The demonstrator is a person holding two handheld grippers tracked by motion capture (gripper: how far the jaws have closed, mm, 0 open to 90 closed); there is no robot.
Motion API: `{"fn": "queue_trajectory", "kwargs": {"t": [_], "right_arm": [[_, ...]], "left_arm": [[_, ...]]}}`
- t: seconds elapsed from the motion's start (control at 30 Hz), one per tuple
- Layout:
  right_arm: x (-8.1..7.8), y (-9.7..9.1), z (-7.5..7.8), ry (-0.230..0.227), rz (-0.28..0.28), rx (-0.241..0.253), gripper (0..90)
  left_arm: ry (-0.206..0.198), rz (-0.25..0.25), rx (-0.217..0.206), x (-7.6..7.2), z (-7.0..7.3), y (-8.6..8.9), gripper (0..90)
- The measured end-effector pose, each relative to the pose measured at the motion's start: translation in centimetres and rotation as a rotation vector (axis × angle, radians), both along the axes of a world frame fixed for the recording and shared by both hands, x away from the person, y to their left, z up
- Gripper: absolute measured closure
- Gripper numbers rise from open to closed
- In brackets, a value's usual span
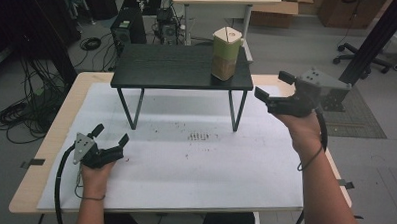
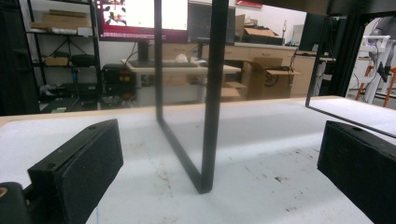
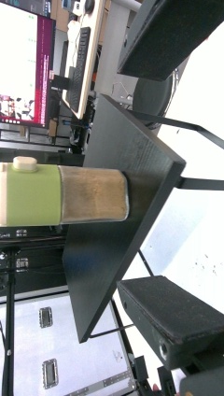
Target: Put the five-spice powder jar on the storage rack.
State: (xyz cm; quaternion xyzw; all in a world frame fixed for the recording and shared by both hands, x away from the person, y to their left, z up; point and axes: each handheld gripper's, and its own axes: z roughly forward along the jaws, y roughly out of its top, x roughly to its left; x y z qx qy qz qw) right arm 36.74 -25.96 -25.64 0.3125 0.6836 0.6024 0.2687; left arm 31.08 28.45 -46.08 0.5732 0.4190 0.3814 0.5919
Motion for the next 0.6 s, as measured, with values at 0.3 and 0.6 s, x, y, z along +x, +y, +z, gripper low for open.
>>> {"fn": "queue_trajectory", "kwargs": {"t": [0.3, 0.6], "right_arm": [[-0.9, -0.7, -1.0, 0.001, -0.009, 0.009, 0.0], [-1.7, -0.9, -2.6, 0.009, -0.007, 0.017, 0.0]], "left_arm": [[-0.001, -0.005, 0.000, 0.0, 0.0, 0.0, 0.4], [-0.002, -0.008, -0.002, 0.0, 0.0, 0.0, 0.4]]}}
